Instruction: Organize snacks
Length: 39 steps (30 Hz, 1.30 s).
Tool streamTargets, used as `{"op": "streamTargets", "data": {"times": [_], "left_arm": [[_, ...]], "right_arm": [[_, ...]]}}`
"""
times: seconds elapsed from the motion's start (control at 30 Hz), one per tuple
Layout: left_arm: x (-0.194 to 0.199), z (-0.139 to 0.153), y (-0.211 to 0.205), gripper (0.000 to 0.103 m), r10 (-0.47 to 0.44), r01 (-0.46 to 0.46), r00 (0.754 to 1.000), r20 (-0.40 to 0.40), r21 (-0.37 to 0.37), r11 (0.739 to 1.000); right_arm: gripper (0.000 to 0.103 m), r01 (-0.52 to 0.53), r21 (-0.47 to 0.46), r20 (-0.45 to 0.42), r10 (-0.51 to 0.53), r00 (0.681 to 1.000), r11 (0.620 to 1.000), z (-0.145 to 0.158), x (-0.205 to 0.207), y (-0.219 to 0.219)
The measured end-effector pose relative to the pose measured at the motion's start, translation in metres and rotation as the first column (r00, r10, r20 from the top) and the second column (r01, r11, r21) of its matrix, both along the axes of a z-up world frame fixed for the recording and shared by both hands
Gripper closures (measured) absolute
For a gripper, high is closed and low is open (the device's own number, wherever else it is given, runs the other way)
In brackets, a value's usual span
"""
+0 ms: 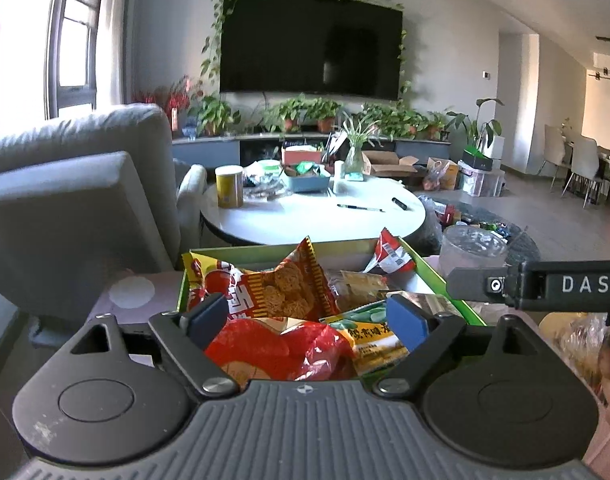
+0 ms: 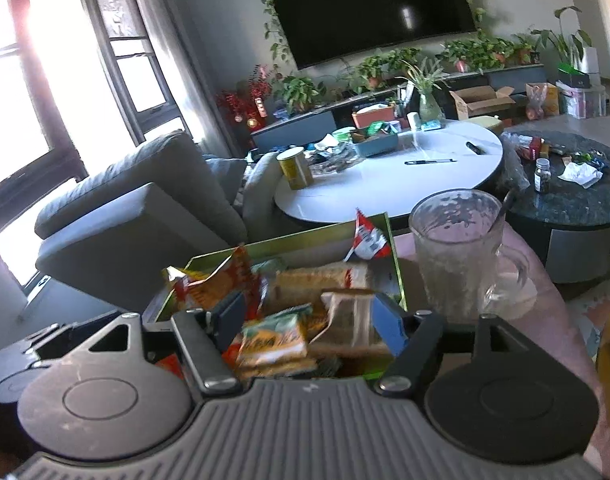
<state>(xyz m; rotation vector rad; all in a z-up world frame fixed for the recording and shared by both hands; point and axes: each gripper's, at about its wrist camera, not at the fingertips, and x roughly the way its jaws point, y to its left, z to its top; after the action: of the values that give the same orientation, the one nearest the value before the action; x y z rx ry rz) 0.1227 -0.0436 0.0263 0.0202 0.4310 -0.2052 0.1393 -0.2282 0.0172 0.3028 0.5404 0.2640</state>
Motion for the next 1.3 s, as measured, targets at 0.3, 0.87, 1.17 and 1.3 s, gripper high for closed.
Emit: {"op": "streamTargets", "data": {"times": [0.3,0.87,1.17,1.3], "left_arm": [[-0.033,0.006,0.005,0.017,0.017,-0.017,1.000,0.010,0.000,1.000],[-0.088,0.005,0.012,0.000,0.083,-0.084,0.996,0.020,0.030,0.996],[-0.107,0.006,0.010,0.000,0.081,-0.082,0.996,0.026,0.067,0.994],[-0.111,0.007,0.011,0.000,0.081,-0.082,0.996,0.025,0.069,0.994]], "right_arm": [[0.045,-0.030,-0.012,0.056,0.031,0.998,0.999,0.010,-0.042,0.007],[0.044,-0.027,0.001,0.031,0.027,0.999,1.000,-0.002,-0.090,0.014],[0.044,0.001,-0.062,0.062,0.003,0.998,0.998,0.001,-0.108,0.018],[0.044,0.007,-0.061,0.065,-0.003,0.998,0.998,0.001,-0.109,0.018]]}}
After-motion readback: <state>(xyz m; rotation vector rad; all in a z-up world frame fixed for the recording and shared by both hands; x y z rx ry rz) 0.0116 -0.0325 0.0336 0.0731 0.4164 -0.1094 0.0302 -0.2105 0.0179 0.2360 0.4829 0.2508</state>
